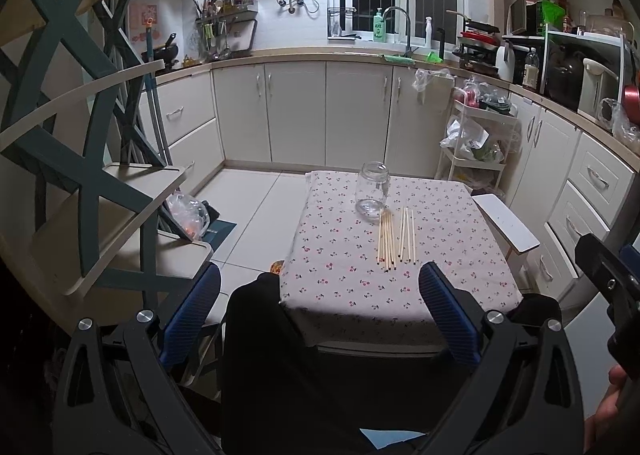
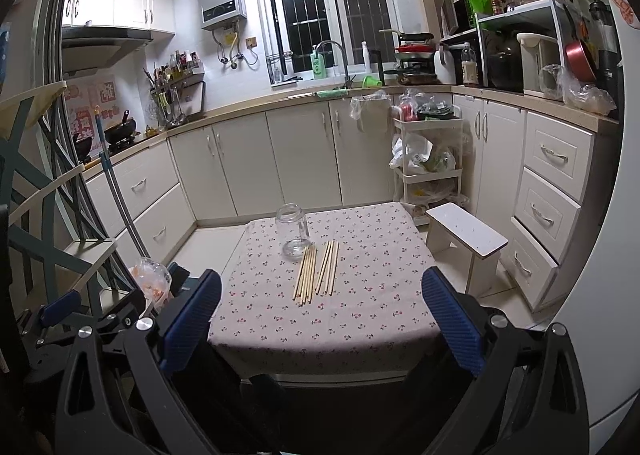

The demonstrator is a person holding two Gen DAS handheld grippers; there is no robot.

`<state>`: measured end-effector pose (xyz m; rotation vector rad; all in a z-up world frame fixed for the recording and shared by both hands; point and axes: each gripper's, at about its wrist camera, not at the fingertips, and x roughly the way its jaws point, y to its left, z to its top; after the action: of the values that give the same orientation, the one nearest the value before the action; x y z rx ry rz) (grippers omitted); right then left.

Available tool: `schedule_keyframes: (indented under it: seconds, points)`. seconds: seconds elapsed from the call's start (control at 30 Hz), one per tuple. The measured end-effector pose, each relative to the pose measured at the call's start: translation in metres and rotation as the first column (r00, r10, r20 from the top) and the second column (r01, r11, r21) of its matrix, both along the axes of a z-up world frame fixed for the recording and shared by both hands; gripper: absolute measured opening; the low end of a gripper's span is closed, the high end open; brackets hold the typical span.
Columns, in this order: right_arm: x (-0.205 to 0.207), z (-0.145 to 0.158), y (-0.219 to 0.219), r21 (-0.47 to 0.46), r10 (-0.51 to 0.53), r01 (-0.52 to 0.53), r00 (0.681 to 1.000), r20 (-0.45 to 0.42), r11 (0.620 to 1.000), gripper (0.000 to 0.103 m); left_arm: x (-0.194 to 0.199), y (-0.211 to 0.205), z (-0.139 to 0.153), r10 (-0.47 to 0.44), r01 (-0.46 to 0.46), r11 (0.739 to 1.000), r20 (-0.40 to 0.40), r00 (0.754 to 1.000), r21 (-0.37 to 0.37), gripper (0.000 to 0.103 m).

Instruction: Organize utensils

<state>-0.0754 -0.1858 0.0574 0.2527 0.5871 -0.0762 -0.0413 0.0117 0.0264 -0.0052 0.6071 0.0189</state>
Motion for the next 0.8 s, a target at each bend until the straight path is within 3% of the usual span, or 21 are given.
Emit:
schedule_keyframes:
  seconds: [0.8]
  points:
    - [-0.0032, 0.0047, 0.0075, -0.005, 0.010, -0.010, 1.000, 0.015, 1.000, 0.096, -0.0054, -0.0021, -0.0012, -0.008, 0.008, 1.000, 0.002, 1.000, -0.008, 0.095]
